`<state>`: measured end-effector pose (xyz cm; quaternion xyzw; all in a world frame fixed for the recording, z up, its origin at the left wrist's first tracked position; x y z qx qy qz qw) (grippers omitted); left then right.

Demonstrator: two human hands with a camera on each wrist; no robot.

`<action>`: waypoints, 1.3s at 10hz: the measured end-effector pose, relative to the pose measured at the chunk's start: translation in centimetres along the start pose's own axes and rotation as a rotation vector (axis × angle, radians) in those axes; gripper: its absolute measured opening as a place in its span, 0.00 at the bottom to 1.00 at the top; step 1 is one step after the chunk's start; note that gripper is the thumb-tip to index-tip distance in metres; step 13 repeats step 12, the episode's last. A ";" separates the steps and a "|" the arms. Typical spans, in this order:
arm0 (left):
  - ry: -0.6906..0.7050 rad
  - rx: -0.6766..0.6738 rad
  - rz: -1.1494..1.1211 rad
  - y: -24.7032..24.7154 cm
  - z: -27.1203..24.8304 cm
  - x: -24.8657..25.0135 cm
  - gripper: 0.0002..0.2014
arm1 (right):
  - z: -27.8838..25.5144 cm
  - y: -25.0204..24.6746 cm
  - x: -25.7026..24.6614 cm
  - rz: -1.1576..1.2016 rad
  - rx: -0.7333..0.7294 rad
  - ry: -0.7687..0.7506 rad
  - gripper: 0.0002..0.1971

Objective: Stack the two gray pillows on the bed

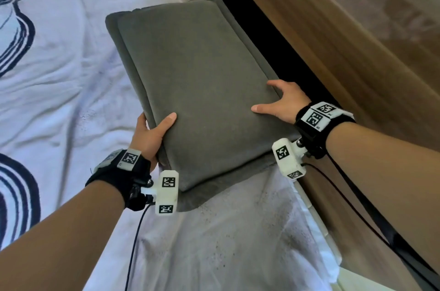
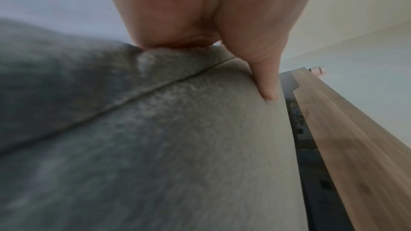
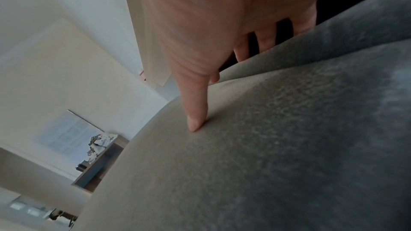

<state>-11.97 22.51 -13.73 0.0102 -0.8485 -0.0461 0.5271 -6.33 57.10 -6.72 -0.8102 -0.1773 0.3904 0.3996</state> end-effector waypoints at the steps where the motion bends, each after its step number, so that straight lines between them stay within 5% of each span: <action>1: 0.008 -0.002 0.015 0.1 -0.3 -0.8 0.32 | -0.1 0.5 0.6 -0.041 -0.034 -0.016 0.46; 4: -0.003 -0.007 0.072 0.5 -0.2 -1.4 0.35 | -0.6 1.1 0.9 -0.028 -0.015 0.016 0.43; 7: -0.005 0.057 0.316 -1.5 0.5 -0.6 0.66 | -2.3 1.2 0.3 0.094 0.083 0.071 0.39; 13: -0.169 0.046 0.080 -8.2 -4.4 2.8 0.37 | -8.9 5.2 -6.5 0.252 0.083 0.046 0.26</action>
Point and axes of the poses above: each hand's wrist, its own z-axis towards the middle knuckle, its own y-axis out of the palm, x = y × z, the point moved 10 cm from there along z, towards the middle knuckle, and after that the axes turned 5 degrees about y, right-handed, at the moved point
